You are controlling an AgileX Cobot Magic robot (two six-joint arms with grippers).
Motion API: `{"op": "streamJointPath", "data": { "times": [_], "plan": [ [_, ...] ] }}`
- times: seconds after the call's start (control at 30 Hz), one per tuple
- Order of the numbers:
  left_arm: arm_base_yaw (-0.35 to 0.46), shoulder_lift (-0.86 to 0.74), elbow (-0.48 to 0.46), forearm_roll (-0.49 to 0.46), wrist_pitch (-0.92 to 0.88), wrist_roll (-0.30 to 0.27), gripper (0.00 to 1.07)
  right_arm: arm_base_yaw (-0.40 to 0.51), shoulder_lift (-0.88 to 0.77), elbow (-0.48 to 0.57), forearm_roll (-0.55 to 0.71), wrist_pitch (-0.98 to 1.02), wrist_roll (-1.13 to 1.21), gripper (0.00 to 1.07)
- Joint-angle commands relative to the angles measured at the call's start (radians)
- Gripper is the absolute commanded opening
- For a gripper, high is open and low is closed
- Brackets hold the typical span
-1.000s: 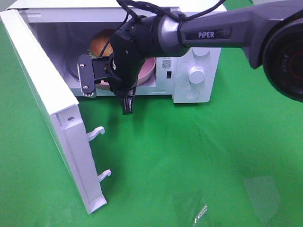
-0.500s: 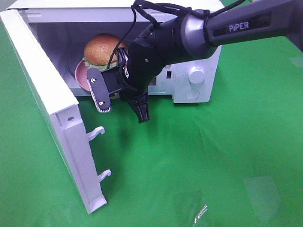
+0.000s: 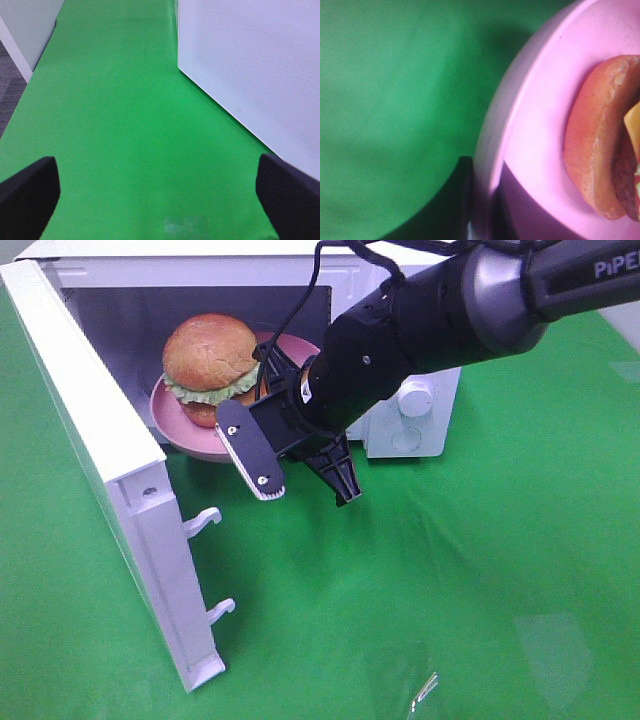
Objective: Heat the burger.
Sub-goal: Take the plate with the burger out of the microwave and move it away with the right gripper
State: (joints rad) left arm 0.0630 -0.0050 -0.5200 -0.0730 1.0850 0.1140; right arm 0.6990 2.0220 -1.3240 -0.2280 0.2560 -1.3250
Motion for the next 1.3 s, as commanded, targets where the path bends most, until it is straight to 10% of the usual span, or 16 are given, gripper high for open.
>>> {"op": "streamJointPath", "data": {
  "times": [0.03, 1.3],
  "plan": [
    [0.002, -0.018, 0.002, -0.006, -0.014, -0.003, 1.00, -0.018, -0.056, 0.027, 0.005, -0.076, -0.004, 0.00],
    [0.002, -0.018, 0.002, -0.006, -0.014, -0.003, 1.00, -0.019, -0.520, 0.588, 0.024, -0.158, 0.035, 0.00]
  ]
}}
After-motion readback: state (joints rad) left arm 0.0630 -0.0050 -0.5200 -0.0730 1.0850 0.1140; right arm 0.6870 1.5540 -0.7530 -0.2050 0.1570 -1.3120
